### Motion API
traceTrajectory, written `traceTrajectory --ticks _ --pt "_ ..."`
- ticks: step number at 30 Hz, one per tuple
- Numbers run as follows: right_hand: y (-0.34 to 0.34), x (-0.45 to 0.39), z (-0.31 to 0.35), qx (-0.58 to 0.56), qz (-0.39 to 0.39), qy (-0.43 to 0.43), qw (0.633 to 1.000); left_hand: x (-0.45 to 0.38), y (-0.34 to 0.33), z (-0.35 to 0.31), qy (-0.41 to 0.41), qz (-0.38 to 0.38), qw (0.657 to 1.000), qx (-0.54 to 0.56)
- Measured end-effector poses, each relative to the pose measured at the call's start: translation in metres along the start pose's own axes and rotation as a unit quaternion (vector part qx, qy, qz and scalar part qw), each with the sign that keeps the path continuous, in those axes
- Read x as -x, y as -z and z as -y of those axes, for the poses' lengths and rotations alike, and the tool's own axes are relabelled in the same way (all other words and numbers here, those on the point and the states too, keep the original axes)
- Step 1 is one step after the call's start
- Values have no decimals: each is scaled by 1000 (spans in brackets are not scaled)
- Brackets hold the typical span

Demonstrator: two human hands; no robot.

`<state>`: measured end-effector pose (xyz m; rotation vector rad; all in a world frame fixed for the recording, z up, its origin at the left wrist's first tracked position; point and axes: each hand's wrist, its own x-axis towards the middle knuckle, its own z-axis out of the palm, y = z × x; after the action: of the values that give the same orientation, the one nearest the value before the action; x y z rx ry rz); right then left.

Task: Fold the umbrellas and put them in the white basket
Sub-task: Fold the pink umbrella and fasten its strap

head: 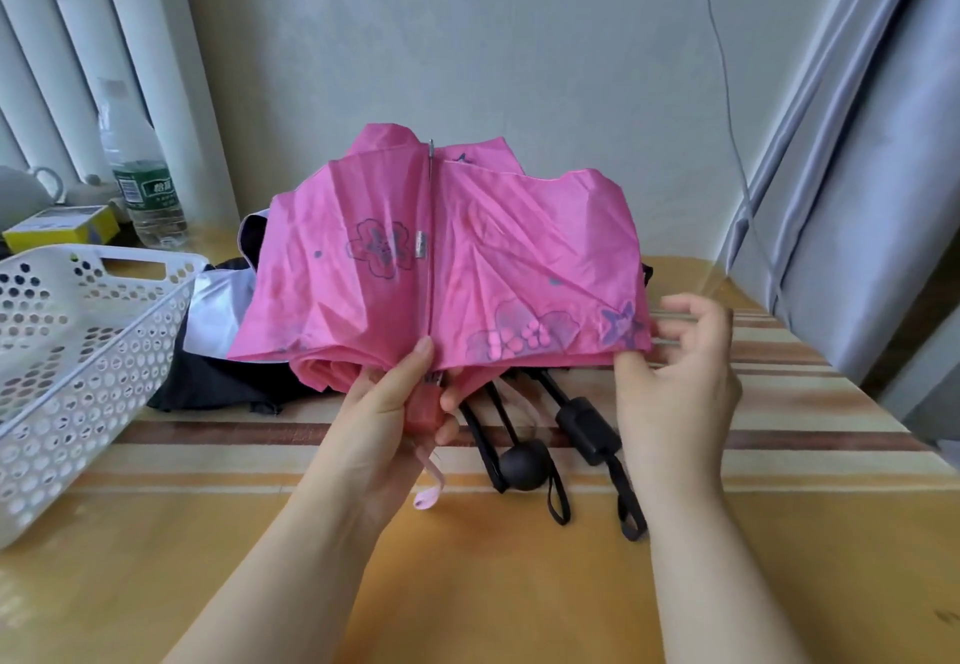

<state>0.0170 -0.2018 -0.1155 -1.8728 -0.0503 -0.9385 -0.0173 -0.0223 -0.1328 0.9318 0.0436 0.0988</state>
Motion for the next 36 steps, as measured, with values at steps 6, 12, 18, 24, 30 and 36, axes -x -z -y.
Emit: traceTrajectory --ticks 6,12,18,24,30,36 --pt "-1 -5 11 -337 118 -198 913 -1 1 5 -34 -58 996 -63" --pt "12 -20 2 -515 311 -257 756 -5 5 8 -55 -68 990 -112" --pt "11 -12 4 -223 272 -140 925 -5 7 13 -67 -87 971 -214" --pt "9 -13 3 -263 129 -219 931 -1 -1 10 -84 -80 986 -121" --pt "11 -19 -5 -328 97 -292 893 1 -5 7 -39 -37 998 -35" --pt "16 -26 -15 -225 203 -324 896 4 -7 4 -22 28 999 -9"
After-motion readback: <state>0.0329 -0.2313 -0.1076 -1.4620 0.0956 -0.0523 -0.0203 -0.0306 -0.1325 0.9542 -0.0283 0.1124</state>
